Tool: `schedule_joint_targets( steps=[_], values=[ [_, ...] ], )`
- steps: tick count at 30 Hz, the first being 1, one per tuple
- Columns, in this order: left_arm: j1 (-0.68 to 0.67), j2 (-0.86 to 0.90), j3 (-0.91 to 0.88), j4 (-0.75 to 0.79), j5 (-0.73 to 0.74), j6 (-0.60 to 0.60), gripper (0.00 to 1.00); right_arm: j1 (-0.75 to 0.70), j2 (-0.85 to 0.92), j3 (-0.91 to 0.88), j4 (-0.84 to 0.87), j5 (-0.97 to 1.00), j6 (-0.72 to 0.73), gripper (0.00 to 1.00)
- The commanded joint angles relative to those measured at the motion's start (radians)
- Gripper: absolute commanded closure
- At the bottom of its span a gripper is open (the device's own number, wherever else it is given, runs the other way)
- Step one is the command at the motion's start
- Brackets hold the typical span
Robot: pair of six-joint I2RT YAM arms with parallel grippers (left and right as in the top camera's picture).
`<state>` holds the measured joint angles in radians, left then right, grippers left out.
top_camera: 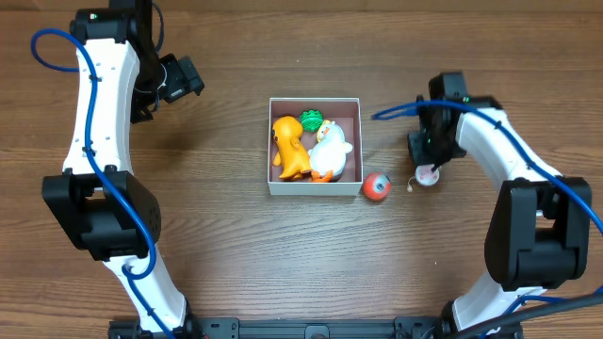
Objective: Pack container
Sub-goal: 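Carry the stick toy with the right gripper over the box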
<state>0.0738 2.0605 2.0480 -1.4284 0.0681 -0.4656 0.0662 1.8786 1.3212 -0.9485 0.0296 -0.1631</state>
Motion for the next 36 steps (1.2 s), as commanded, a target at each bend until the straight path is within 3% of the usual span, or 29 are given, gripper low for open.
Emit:
schedule_joint_targets(
  steps=[1,9,13,19,27,36],
  values=[
    [0.002,-0.001,-0.004,0.0,0.003,-0.006,0.0,0.003,-0.002,0.168,-0.099,-0.01,0.034,0.96],
    [0.002,-0.001,-0.004,0.0,0.003,-0.006,0.0,0.085,-0.002,0.537,-0.351,-0.119,0.066,0.96],
    [0.0,-0.001,-0.004,0.0,0.003,-0.006,0.0,0.165,-0.003,0.632,-0.411,-0.208,0.058,0.96],
    [0.0,-0.001,-0.004,0.0,0.003,-0.006,0.0,0.386,-0.003,0.635,-0.47,-0.218,-0.078,0.96],
    [0.0,-0.001,-0.004,0.0,0.003,-0.006,0.0,0.628,-0.003,0.612,-0.484,-0.163,-0.126,0.96],
    [0.0,-0.001,-0.004,0.0,0.003,-0.006,0.0,0.686,-0.002,0.478,-0.365,-0.161,-0.229,0.96]
  ],
)
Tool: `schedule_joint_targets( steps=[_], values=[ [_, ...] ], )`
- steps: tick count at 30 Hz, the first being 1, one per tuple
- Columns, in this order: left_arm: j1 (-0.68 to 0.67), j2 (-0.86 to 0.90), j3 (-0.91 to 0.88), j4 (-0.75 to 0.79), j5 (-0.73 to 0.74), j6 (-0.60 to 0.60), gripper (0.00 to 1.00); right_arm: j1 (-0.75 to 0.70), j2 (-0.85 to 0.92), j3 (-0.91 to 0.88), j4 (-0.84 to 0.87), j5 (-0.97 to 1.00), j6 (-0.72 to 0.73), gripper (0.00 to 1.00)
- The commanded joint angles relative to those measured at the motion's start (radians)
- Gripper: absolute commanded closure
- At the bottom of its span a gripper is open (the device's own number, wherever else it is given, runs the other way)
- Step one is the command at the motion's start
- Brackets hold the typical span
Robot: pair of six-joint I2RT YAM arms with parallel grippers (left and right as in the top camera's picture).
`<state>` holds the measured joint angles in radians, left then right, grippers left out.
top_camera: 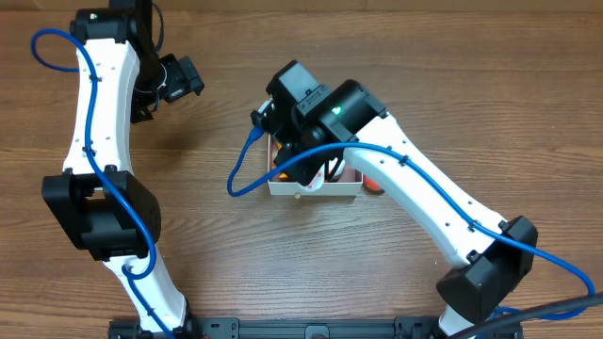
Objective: Pack container
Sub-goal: 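Carry the stick toy with the right gripper over the box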
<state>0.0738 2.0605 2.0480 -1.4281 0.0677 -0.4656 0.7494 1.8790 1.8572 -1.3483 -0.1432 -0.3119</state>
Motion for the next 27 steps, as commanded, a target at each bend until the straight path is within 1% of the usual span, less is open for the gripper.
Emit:
schedule_joint_targets(
  steps=[1,3,6,11,14,23,27],
  values=[
    [0.0,-0.001,-0.004,0.0,0.003,-0.006,0.0,0.002,-0.003,-0.072,0.043,0.011,-0.096,0.96],
    [0.0,-0.001,-0.004,0.0,0.003,-0.006,0.0,0.002,-0.003,-0.121,0.078,0.013,-0.153,0.96],
    [0.0,-0.001,-0.004,0.0,0.003,-0.006,0.0,0.002,-0.003,-0.157,0.111,0.023,-0.203,0.96],
    [0.0,-0.001,-0.004,0.0,0.003,-0.006,0.0,0.002,-0.003,-0.166,0.12,0.023,-0.349,0.96],
    [0.0,-0.001,-0.004,0.0,0.003,-0.006,0.0,0.002,-0.003,-0.168,0.132,0.028,-0.4,0.96],
    [0.0,-0.001,-0.004,0.0,0.003,-0.006,0.0,0.001,-0.003,-0.168,0.212,0.142,-0.404,0.96],
    [0.0,-0.001,-0.004,0.0,0.003,-0.006,0.0,0.001,-0.003,-0.168,0.219,0.195,-0.403,0.96]
  ],
)
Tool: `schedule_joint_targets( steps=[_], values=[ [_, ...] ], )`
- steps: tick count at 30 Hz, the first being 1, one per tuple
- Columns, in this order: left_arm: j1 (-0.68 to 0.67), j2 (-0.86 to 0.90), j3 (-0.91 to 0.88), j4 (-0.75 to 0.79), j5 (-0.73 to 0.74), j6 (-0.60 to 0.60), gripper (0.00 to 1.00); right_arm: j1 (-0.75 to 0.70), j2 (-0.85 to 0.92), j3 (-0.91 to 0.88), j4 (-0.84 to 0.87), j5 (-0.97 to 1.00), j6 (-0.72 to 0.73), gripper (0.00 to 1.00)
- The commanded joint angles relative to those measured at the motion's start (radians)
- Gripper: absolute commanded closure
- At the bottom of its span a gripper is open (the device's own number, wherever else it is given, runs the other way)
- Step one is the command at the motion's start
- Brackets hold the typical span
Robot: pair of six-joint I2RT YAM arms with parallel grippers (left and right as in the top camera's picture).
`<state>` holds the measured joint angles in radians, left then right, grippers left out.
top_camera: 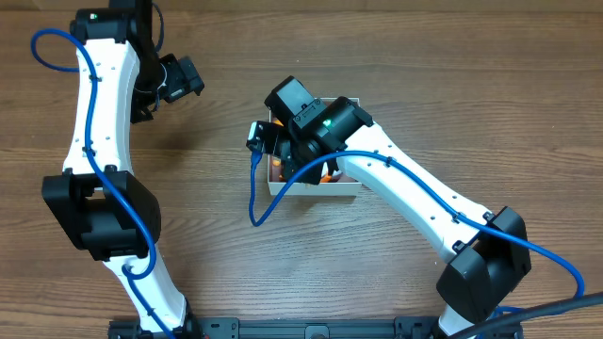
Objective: Pack container
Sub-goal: 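Carry the stick toy with the right gripper over the box, then lower the stick toy into the box and open the right gripper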
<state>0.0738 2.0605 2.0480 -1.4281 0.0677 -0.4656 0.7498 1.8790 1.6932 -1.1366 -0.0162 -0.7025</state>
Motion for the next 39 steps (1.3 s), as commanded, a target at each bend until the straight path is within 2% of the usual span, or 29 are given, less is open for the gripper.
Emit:
schedule_joint_targets(
  steps=[1,11,20,25,32,35,37,39],
  values=[
    [0.0,-0.001,-0.004,0.0,0.003,-0.006,0.0,0.001,-0.003,-0.004,0.006,0.068,-0.013,0.96],
    [0.0,-0.001,-0.004,0.0,0.003,-0.006,0.0,0.001,-0.003,-0.004,0.058,0.138,-0.011,0.96],
    [0.0,-0.001,-0.004,0.0,0.003,-0.006,0.0,0.001,-0.003,-0.006,0.011,0.038,0.0,0.96],
    [0.0,-0.001,-0.004,0.0,0.003,-0.006,0.0,0.001,-0.003,-0.006,-0.01,0.036,-0.001,0.88],
    [0.0,-0.001,-0.004,0.0,0.003,-0.007,0.0,0.001,-0.003,-0.006,-0.021,0.029,-0.001,0.86],
    [0.0,-0.001,-0.004,0.0,0.003,-0.006,0.0,0.001,-0.003,-0.006,-0.02,0.011,-0.001,0.72],
    [-0.001,-0.001,-0.004,0.0,0.003,-0.006,0.0,0.001,-0.003,-0.006,-0.02,0.011,-0.001,0.71],
    [0.0,-0.001,-0.004,0.0,0.003,-0.006,0.0,0.001,-0.003,-0.006,-0.016,0.014,-0.001,0.76]
  ],
)
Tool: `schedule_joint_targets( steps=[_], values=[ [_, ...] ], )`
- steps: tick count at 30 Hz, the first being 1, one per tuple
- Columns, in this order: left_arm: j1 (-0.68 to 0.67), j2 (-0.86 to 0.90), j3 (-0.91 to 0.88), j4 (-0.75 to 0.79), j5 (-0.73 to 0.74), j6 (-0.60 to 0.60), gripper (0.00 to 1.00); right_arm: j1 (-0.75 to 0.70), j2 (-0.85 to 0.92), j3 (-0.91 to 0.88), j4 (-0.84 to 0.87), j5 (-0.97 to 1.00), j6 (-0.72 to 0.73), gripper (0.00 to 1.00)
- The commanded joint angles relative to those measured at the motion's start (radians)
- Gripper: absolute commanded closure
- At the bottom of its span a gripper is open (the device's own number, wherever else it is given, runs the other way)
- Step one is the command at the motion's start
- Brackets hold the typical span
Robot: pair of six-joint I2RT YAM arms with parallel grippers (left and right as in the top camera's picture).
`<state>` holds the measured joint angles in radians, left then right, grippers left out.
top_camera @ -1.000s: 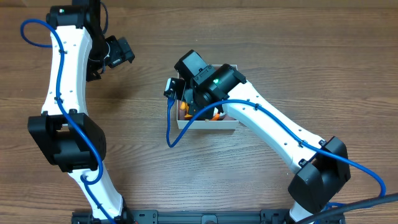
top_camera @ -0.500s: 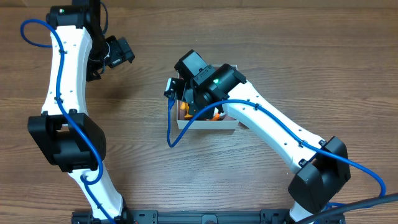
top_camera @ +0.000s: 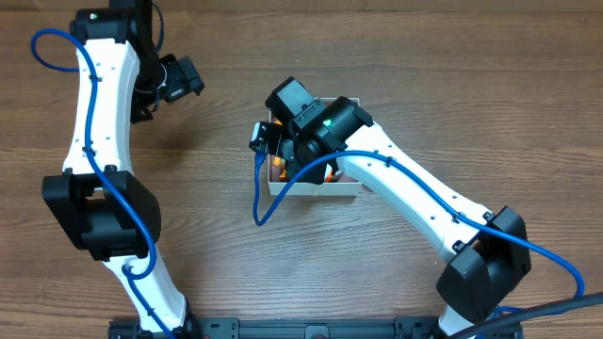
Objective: Pack container
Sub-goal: 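Lower the stick toy into the box and open the right gripper, then move the right gripper to the red ball toy and grasp it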
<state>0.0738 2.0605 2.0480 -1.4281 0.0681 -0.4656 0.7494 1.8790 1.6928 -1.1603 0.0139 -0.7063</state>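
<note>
The white box [top_camera: 350, 105] sits mid-table, mostly covered by my right arm. My right gripper [top_camera: 281, 149] hangs over the box's left part, and its fingers are hidden under the wrist, so their state is unclear. Bits of the orange toy [top_camera: 276, 169] show at the box's left edge. The other toys inside are hidden. My left gripper [top_camera: 181, 79] stays high at the far left, well away from the box, and its fingers are not readable from above.
Blue cables loop from both arms; the right arm's cable [top_camera: 256, 193] hangs just left of the box. The right arm's links cross the table diagonally from the lower right. The left arm stands along the left side.
Almost nothing differs: my right wrist stays over the box's left part, with only a slight shift of it and its cable. The left arm has not moved.
My right gripper was first down at the table to the right of the box, by a small pinkish-white object, with a red ball beside the box. Then the arm reached across over the box. It has since stayed over the box's left part.
</note>
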Motion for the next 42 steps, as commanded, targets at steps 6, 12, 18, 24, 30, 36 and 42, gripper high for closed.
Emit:
schedule_joint_targets(
  steps=[6,12,18,24,30,36,42],
  values=[
    [0.0,-0.001,-0.004,0.0,0.003,-0.006,0.0,0.001,-0.003,-0.005,0.032,-0.016,0.003,0.95],
    [0.0,-0.001,-0.004,0.0,0.003,-0.006,0.0,-0.001,-0.003,-0.005,0.029,0.002,0.035,0.7],
    [0.0,-0.001,-0.004,0.0,0.003,-0.006,0.0,-0.069,-0.003,-0.005,0.048,0.056,0.289,0.6],
    [0.0,-0.001,-0.004,0.0,0.003,-0.006,0.0,-0.251,-0.003,-0.005,0.009,0.043,0.621,0.55],
    [0.0,-0.001,-0.004,0.0,0.003,-0.006,0.0,-0.436,-0.003,-0.005,-0.097,-0.097,0.637,0.55],
    [0.0,-0.001,-0.004,0.0,0.003,-0.006,0.0,-0.531,-0.003,-0.045,-0.146,-0.099,0.686,0.55],
    [0.0,-0.001,-0.004,0.0,0.003,-0.006,0.0,-0.539,-0.003,-0.257,0.018,-0.1,0.748,0.54]
  ],
)
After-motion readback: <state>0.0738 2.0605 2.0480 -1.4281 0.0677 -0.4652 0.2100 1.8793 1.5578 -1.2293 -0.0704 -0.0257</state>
